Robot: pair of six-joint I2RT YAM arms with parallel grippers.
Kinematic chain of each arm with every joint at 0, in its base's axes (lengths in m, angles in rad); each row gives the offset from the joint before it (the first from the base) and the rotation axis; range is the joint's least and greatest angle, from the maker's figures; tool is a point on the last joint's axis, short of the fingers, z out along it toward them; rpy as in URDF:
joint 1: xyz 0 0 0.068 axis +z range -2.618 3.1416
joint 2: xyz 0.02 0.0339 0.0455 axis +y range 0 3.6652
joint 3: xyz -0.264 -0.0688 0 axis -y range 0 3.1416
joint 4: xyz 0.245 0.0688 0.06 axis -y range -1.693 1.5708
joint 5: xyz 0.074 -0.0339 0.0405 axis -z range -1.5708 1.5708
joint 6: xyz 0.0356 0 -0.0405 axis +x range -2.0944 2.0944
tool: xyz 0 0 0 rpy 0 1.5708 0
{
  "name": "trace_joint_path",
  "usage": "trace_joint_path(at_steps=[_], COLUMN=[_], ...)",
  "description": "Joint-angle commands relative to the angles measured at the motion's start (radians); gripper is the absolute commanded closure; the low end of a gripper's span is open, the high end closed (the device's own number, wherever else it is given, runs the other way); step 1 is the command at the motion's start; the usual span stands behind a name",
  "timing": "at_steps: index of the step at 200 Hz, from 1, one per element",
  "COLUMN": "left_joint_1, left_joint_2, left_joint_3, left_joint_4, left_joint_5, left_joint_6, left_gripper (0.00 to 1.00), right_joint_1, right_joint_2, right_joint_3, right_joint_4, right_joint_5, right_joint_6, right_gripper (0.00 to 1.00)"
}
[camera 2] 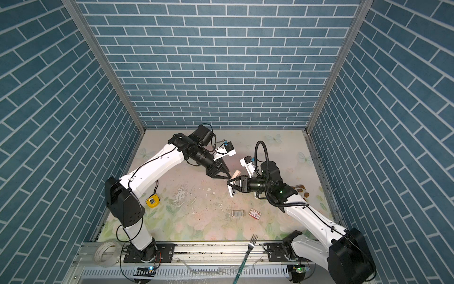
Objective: Load the staples into the stapler
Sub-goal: 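Lower the held stapler toward the table with the right gripper while the left arm withdraws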
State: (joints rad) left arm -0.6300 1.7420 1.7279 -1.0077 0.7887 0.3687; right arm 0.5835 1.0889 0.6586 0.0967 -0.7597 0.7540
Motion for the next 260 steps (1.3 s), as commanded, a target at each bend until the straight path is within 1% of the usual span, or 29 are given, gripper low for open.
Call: trace_joint_path(at_steps=[1, 16, 39, 52, 62, 83, 111, 143, 148, 162, 185, 224, 260], left_joint_1=[0.050, 0.096, 0.151, 0.166, 0.172, 0.183, 0.211, 0.212, 0.212, 0.211, 0.212, 0.211, 0.211], left_joint_2=[-0.083, -0.139, -0.216, -0.263, -0.297, -0.346, -0.374, -0.379, -0.378, -0.379, -0.384, -0.390, -0.390], left_joint_3=[-0.063, -0.105, -0.145, -0.173, -0.199, -0.243, -0.292, -0.310, -0.311, -0.312, -0.326, -0.354, -0.359], left_joint_4=[0.080, 0.107, 0.121, 0.136, 0.149, 0.168, 0.196, 0.207, 0.207, 0.205, 0.211, 0.221, 0.222], left_joint_5=[-0.274, -0.331, -0.419, -0.479, -0.522, -0.560, -0.569, -0.575, -0.570, -0.561, -0.552, -0.534, -0.530], left_joint_6=[-0.033, -0.045, -0.022, -0.001, 0.013, 0.029, 0.016, 0.010, 0.010, 0.008, 0.004, 0.000, -0.001], left_gripper=[0.48, 0.44, 0.43, 0.43, 0.40, 0.40, 0.39, 0.39, 0.39, 0.39, 0.39, 0.39, 0.39], right_joint_1=[-0.002, -0.002, -0.001, -0.001, -0.001, 0.008, 0.035, 0.080, 0.089, 0.119, 0.161, 0.204, 0.217], right_joint_2=[0.026, 0.059, 0.124, 0.167, 0.201, 0.265, 0.343, 0.432, 0.448, 0.489, 0.551, 0.639, 0.694], right_joint_3=[0.046, 0.066, 0.110, 0.130, 0.151, 0.191, 0.242, 0.298, 0.310, 0.337, 0.369, 0.423, 0.446], right_joint_4=[-0.139, -0.186, -0.279, -0.312, -0.345, -0.386, -0.422, -0.450, -0.460, -0.486, -0.511, -0.538, -0.533], right_joint_5=[0.103, 0.154, 0.242, 0.289, 0.339, 0.421, 0.550, 0.666, 0.711, 0.782, 0.875, 0.964, 0.973], right_joint_6=[-0.088, -0.121, -0.179, -0.202, -0.211, -0.227, -0.235, -0.231, -0.231, -0.224, -0.204, -0.173, -0.158], right_gripper=[0.83, 0.83, 0.83, 0.83, 0.83, 0.83, 0.83, 0.81, 0.81, 0.81, 0.80, 0.79, 0.77])
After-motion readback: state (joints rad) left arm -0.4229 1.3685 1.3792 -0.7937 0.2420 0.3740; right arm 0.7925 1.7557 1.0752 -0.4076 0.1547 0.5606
